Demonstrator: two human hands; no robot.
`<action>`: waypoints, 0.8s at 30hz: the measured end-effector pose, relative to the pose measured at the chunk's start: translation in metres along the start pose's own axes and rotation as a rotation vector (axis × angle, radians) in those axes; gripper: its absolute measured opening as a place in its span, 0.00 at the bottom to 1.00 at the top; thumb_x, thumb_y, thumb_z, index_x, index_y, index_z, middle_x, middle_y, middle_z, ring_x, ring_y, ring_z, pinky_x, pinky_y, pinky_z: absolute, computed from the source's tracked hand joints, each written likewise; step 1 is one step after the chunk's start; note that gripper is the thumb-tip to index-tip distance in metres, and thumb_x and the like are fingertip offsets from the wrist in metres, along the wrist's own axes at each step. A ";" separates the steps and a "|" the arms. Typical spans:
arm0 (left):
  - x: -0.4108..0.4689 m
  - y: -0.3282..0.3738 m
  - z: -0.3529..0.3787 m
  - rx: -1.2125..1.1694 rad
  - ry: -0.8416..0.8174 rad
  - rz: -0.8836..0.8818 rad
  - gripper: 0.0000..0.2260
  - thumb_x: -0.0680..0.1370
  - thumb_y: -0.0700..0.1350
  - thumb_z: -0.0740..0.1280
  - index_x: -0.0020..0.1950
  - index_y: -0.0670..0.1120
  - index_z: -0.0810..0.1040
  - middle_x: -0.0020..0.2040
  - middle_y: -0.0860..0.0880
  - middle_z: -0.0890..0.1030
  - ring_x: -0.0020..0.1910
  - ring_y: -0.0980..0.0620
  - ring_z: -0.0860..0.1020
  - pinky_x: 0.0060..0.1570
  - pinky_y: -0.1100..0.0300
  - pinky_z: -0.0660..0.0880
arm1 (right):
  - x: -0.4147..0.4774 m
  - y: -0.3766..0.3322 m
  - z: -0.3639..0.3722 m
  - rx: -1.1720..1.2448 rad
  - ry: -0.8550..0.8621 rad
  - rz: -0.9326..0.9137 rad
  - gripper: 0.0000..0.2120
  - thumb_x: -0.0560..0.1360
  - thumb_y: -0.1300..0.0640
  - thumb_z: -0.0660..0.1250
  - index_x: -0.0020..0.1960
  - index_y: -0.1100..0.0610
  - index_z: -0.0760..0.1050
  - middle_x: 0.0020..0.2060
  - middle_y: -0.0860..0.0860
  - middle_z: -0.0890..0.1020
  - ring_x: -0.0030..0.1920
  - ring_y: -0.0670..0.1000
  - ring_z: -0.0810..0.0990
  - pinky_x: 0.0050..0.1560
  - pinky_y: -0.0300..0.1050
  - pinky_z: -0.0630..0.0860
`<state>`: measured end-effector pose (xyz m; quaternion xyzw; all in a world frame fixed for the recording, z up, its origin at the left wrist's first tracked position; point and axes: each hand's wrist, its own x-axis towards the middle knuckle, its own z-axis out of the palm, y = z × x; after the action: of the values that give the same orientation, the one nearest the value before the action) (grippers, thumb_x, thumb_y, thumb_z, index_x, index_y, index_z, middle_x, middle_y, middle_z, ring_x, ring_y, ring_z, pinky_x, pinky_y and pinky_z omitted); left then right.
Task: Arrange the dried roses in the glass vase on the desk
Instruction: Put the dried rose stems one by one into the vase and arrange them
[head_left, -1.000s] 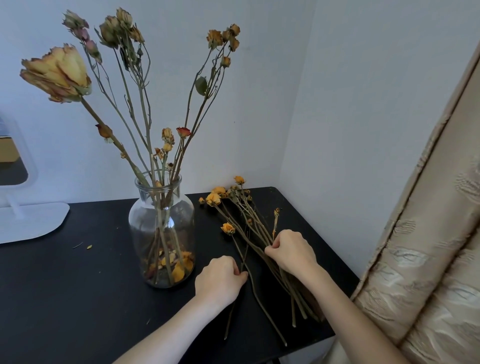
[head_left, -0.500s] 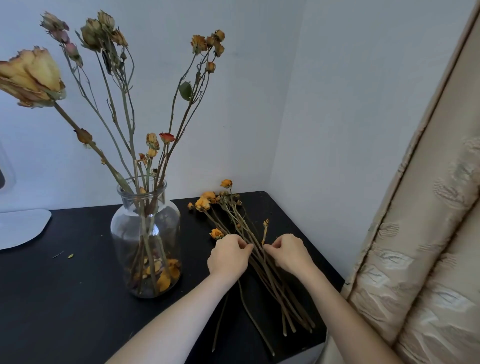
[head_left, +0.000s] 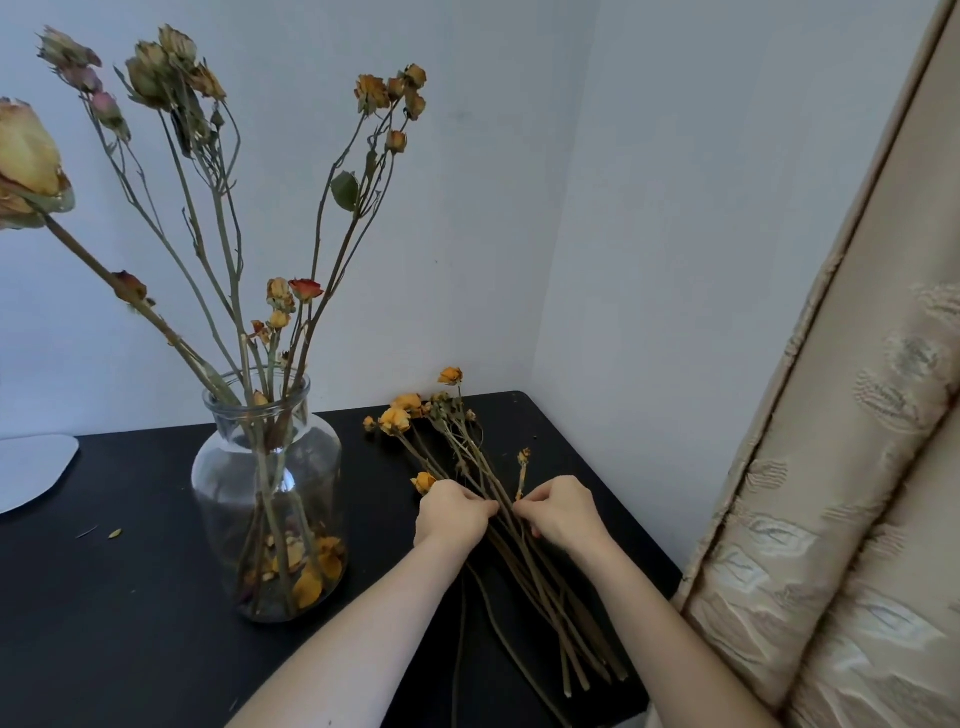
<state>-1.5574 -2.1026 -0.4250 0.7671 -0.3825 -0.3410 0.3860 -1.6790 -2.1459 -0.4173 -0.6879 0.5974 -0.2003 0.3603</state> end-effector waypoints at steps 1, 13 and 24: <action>0.001 0.001 0.001 -0.023 -0.002 -0.003 0.07 0.74 0.48 0.70 0.46 0.45 0.83 0.43 0.48 0.82 0.43 0.51 0.79 0.46 0.56 0.77 | 0.001 0.000 -0.001 0.017 0.014 0.005 0.08 0.73 0.55 0.68 0.35 0.51 0.79 0.28 0.49 0.79 0.32 0.44 0.79 0.31 0.36 0.70; -0.006 -0.003 -0.011 -0.127 0.072 0.132 0.09 0.76 0.49 0.67 0.49 0.45 0.83 0.42 0.52 0.79 0.44 0.55 0.75 0.47 0.59 0.71 | -0.001 0.002 -0.015 0.265 0.039 0.061 0.12 0.75 0.56 0.65 0.33 0.57 0.76 0.21 0.47 0.73 0.19 0.42 0.67 0.20 0.34 0.64; -0.027 0.012 -0.036 -0.230 0.097 0.312 0.08 0.77 0.47 0.66 0.45 0.44 0.81 0.40 0.50 0.80 0.42 0.56 0.76 0.43 0.62 0.69 | -0.014 -0.013 -0.028 0.436 0.093 -0.046 0.10 0.76 0.58 0.62 0.39 0.61 0.76 0.21 0.48 0.71 0.18 0.43 0.64 0.19 0.34 0.60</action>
<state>-1.5450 -2.0722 -0.3920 0.6649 -0.4363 -0.2809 0.5373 -1.6930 -2.1392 -0.3868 -0.5972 0.5401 -0.3641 0.4680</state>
